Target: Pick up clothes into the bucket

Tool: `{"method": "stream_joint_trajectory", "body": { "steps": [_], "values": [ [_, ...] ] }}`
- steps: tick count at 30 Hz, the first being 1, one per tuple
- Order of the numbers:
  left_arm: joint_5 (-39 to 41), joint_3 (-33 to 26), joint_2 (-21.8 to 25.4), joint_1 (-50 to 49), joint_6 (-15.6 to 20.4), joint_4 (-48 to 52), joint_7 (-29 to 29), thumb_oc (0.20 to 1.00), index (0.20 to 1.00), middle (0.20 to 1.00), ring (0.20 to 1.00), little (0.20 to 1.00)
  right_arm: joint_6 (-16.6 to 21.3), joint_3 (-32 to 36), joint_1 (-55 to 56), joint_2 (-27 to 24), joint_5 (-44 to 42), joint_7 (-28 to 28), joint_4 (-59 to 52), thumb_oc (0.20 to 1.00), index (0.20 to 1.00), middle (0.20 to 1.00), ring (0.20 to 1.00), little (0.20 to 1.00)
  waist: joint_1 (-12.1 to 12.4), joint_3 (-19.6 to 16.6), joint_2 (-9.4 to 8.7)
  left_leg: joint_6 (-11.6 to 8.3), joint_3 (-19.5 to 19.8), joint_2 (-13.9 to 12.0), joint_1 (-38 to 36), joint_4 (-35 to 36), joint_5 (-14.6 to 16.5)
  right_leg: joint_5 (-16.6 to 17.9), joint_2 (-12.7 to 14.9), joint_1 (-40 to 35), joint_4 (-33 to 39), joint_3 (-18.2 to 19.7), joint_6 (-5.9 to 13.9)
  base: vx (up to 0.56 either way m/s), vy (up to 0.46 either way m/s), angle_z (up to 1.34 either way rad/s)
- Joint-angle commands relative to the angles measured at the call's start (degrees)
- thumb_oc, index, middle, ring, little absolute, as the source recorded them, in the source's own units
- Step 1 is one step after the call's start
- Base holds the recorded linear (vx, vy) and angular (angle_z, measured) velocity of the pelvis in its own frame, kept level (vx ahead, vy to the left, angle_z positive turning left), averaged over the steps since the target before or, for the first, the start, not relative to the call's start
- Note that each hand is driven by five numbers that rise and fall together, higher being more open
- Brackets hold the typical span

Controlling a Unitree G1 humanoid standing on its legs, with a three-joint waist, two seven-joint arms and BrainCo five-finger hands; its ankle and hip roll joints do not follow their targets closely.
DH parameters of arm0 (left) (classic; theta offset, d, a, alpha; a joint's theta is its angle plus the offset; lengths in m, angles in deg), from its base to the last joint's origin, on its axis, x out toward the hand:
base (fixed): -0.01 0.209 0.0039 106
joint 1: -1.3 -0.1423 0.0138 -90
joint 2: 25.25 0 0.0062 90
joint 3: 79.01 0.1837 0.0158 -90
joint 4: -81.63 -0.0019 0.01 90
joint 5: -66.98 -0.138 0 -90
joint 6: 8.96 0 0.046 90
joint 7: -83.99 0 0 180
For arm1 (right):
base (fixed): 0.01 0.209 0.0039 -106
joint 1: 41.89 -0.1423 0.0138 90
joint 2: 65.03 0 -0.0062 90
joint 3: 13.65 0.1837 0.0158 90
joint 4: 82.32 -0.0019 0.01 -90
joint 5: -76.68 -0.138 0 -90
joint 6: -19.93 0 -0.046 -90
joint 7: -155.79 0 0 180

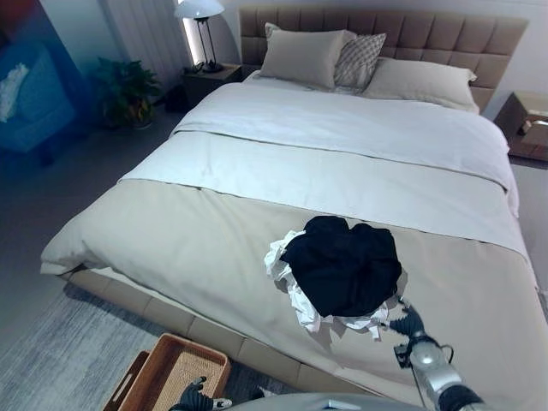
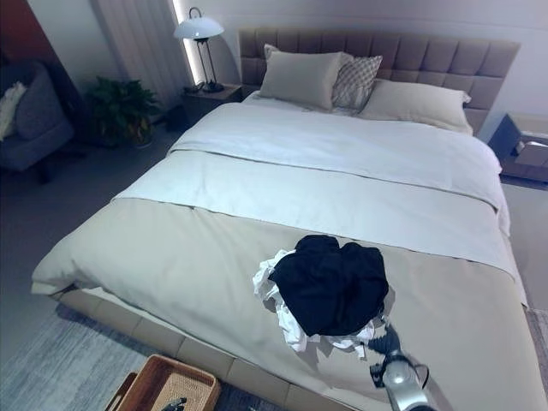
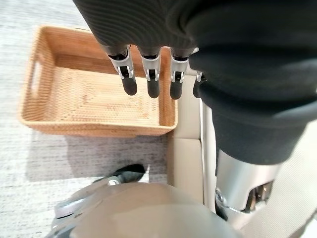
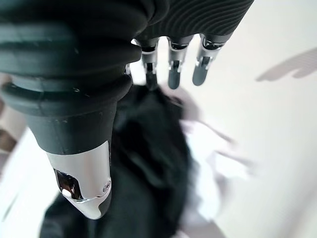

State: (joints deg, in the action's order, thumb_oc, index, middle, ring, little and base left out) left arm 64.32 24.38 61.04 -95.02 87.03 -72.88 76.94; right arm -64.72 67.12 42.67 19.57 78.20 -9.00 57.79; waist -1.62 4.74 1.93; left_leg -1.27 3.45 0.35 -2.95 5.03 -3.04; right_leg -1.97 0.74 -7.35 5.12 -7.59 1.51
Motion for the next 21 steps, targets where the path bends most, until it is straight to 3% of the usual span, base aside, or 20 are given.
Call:
{"method": "stream_joint_trajectory", "body": {
  "steps": [1, 7, 14, 21],
  "values": [
    [1.4, 0.3, 0.2, 3.3, 0.7, -2.1, -1.8, 1.000, 1.000, 1.000, 1.000, 1.000, 2.0, 1.3, -5.5, -0.7, -1.0, 2.6, -1.4, 1.000, 1.000, 1.000, 1.000, 1.000, 2.1, 2.1, -2.43, 1.97, 1.4, 2.8, 1.8, -2.2, 2.1, 2.1, 4.1, 5.5, -5.1, -1.1, 3.47, -0.08, 0.006, 0.19],
    [3.8, 2.2, 0.6, 5.6, 0.9, -0.6, -4.1, 1.000, 1.000, 1.000, 1.000, 1.000, 0.7, 0.2, -13.2, -2.8, 1.2, 7.7, 1.3, 1.000, 1.000, 1.000, 1.000, 1.000, 3.5, 6.1, -1.79, 2.15, 4.0, 3.8, 7.8, -4.2, 0.7, 1.6, 4.7, 10.9, -8.4, -3.1, 3.02, -0.09, 0.005, 0.22],
    [7.0, 5.9, 0.2, 9.7, 1.6, 1.7, -7.8, 1.000, 1.000, 1.000, 1.000, 1.000, -1.2, -2.7, -22.9, -4.7, 1.6, 13.2, 10.4, 1.000, 1.000, 1.000, 1.000, 1.000, 5.2, 11.2, 0.26, 2.23, 7.4, 5.0, 15.4, -5.7, -1.7, 0.9, 6.3, 17.7, -11.7, -5.6, 2.36, -0.06, 0.017, 0.25],
    [9.4, 8.8, -0.3, 12.1, 2.1, 4.0, -9.1, 1.000, 1.000, 1.000, 1.000, 1.000, -2.3, -5.1, -29.0, -5.4, 0.8, 13.4, 17.6, 1.000, 1.000, 1.000, 1.000, 1.000, 6.6, 14.8, 2.00, 2.59, 9.9, 6.4, 20.4, -8.7, -1.9, -0.8, 8.3, 22.4, -16.9, -6.7, 1.69, -0.04, 0.025, 0.25]
  ]
}}
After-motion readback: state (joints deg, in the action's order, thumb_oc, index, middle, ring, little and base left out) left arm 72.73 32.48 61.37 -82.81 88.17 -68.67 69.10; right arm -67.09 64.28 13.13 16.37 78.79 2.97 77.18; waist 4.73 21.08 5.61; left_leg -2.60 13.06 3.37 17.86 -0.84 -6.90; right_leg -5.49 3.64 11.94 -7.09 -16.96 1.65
